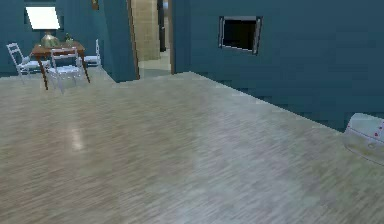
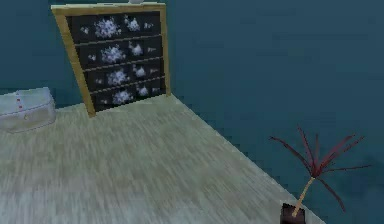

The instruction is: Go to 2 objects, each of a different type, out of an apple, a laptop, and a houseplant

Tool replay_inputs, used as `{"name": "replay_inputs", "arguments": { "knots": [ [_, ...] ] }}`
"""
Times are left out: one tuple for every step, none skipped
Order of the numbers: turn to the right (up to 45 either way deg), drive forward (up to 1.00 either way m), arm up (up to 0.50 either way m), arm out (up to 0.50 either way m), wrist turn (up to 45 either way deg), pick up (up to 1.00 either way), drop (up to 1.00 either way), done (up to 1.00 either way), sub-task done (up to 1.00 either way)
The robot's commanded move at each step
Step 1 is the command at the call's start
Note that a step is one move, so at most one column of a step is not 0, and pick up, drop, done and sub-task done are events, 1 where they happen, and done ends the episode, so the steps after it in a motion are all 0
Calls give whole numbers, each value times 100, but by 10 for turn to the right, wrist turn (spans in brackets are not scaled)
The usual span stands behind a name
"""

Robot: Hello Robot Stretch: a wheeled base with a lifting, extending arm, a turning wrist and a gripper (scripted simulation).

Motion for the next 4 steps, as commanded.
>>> {"name": "replay_inputs", "arguments": {
  "knots": [
    [-90,0,0,0,0,0,0,0,0],
    [0,100,0,0,0,0,0,0,0],
    [0,100,0,0,0,0,0,0,0],
    [0,100,0,0,0,0,0,0,0]
  ]
}}
